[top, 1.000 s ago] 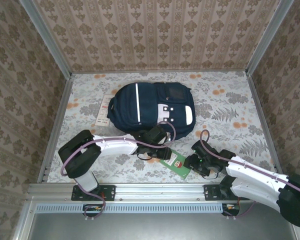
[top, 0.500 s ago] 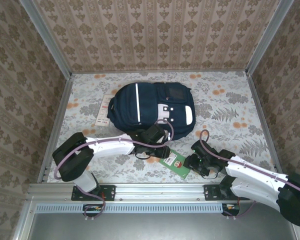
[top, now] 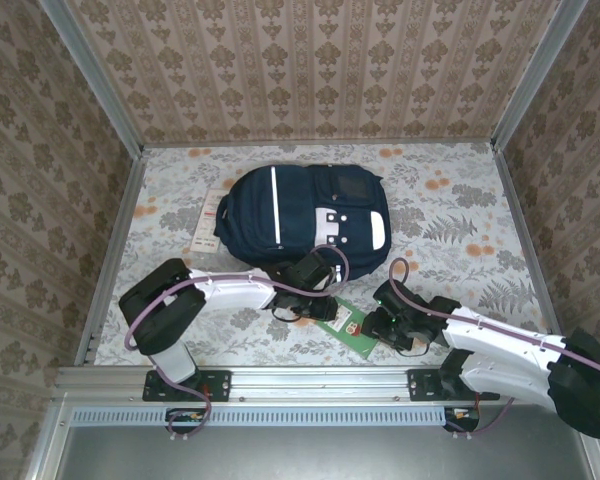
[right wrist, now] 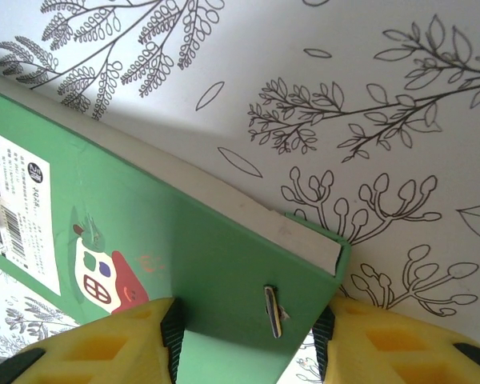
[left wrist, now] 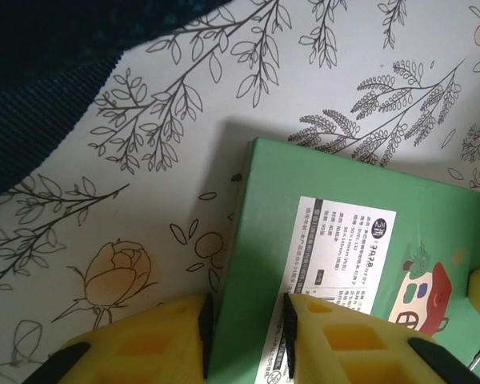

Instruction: Pack books, pencil case, and school supplies into a backpack

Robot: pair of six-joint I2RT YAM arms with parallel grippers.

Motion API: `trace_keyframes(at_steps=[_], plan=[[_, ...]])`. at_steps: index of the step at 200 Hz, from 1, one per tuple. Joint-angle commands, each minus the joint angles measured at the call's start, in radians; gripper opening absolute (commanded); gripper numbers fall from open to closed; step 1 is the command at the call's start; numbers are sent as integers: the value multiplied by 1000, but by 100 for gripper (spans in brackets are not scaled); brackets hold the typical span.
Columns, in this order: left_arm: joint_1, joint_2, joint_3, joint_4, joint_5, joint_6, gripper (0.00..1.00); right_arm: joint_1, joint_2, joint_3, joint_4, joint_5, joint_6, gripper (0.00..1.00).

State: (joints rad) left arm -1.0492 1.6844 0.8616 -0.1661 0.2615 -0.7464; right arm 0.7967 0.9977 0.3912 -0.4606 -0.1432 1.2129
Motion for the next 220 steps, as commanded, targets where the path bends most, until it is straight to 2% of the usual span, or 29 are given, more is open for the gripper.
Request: trace_keyframes(at_steps=[1, 57, 122, 191, 220], plan=[[9, -5, -35, 72, 64, -43, 30, 17, -12, 43, 175, -81, 14, 47], [43, -23, -76, 152, 118, -80, 29, -16, -73, 0, 366, -121, 96, 46], [56, -40, -90, 174, 140, -94, 29, -74, -239, -44, 402, -72, 171, 46], [70, -38, -99, 216, 187, -108, 29, -79, -171, 4, 489, -128, 89, 46], [79, -39, -101, 221, 197, -110, 29, -80, -167, 55, 449, -131, 30, 46]])
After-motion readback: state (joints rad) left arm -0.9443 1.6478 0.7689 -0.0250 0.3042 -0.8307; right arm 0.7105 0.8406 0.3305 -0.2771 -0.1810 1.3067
